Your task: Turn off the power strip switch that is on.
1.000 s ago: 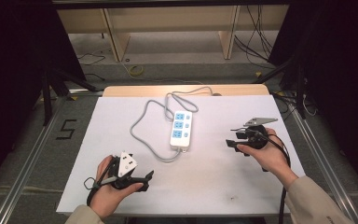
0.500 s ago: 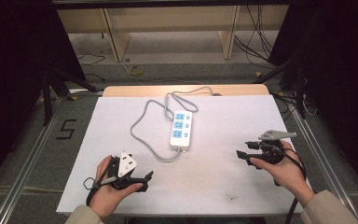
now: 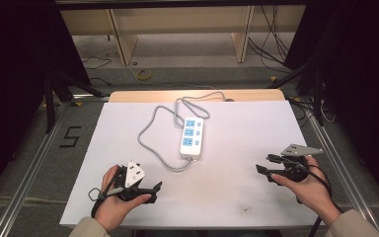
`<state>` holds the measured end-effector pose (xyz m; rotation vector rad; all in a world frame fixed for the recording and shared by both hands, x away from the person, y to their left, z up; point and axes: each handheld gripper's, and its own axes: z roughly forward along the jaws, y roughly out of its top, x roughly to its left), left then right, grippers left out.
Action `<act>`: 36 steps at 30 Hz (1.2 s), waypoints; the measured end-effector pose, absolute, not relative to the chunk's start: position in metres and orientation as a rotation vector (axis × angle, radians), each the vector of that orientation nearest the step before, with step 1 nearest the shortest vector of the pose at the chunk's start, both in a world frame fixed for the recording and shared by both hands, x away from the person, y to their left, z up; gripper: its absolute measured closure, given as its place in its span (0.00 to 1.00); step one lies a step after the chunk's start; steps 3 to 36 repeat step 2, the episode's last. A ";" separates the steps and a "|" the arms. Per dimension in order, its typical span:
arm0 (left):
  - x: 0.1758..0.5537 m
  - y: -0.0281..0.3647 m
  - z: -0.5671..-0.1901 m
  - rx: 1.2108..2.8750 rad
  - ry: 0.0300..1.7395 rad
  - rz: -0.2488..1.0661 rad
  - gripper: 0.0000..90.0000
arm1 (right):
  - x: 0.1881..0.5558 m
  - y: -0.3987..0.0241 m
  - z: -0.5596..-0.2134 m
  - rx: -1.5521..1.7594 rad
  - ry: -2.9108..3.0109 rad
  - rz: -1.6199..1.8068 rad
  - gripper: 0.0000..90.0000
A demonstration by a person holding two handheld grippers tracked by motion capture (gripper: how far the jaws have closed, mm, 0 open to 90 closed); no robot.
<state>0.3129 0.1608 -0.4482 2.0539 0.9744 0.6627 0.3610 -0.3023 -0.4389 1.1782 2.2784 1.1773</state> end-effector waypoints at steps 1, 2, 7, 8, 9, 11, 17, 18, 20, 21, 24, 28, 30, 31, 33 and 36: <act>0.313 0.159 -0.449 2.062 0.972 0.654 0.09 | 0.360 -0.303 -0.439 1.179 2.277 1.177 0.38; 0.313 0.156 -0.450 2.074 0.965 0.647 0.09 | 0.360 -0.304 -0.439 1.178 2.274 1.178 0.37; 0.313 0.156 -0.450 2.074 0.965 0.647 0.09 | 0.360 -0.304 -0.439 1.178 2.274 1.178 0.37; 0.313 0.156 -0.450 2.074 0.965 0.647 0.09 | 0.360 -0.304 -0.439 1.178 2.274 1.178 0.37; 0.313 0.156 -0.450 2.074 0.965 0.647 0.09 | 0.360 -0.304 -0.439 1.178 2.274 1.178 0.37; 0.313 0.156 -0.450 2.074 0.965 0.647 0.09 | 0.360 -0.304 -0.439 1.178 2.274 1.178 0.37; 0.313 0.156 -0.450 2.074 0.965 0.647 0.09 | 0.360 -0.304 -0.439 1.178 2.274 1.178 0.37; 0.313 0.156 -0.450 2.074 0.965 0.647 0.09 | 0.360 -0.304 -0.439 1.178 2.274 1.178 0.37; 0.313 0.156 -0.450 2.074 0.965 0.647 0.09 | 0.360 -0.304 -0.439 1.178 2.274 1.178 0.37; 0.313 0.156 -0.450 2.074 0.965 0.647 0.09 | 0.360 -0.304 -0.439 1.178 2.274 1.178 0.37; 0.313 0.156 -0.450 2.074 0.965 0.647 0.09 | 0.360 -0.304 -0.439 1.178 2.274 1.178 0.37; 0.313 0.156 -0.450 2.074 0.965 0.647 0.09 | 0.360 -0.304 -0.439 1.178 2.274 1.178 0.37; 0.313 0.156 -0.450 2.074 0.965 0.647 0.09 | 0.360 -0.304 -0.439 1.178 2.274 1.178 0.37; 0.313 0.156 -0.450 2.074 0.965 0.647 0.09 | 0.360 -0.304 -0.439 1.178 2.274 1.178 0.37; 0.313 0.156 -0.450 2.074 0.965 0.647 0.09 | 0.360 -0.304 -0.439 1.178 2.274 1.178 0.37; 0.313 0.156 -0.450 2.074 0.965 0.647 0.09 | 0.360 -0.304 -0.439 1.178 2.274 1.178 0.37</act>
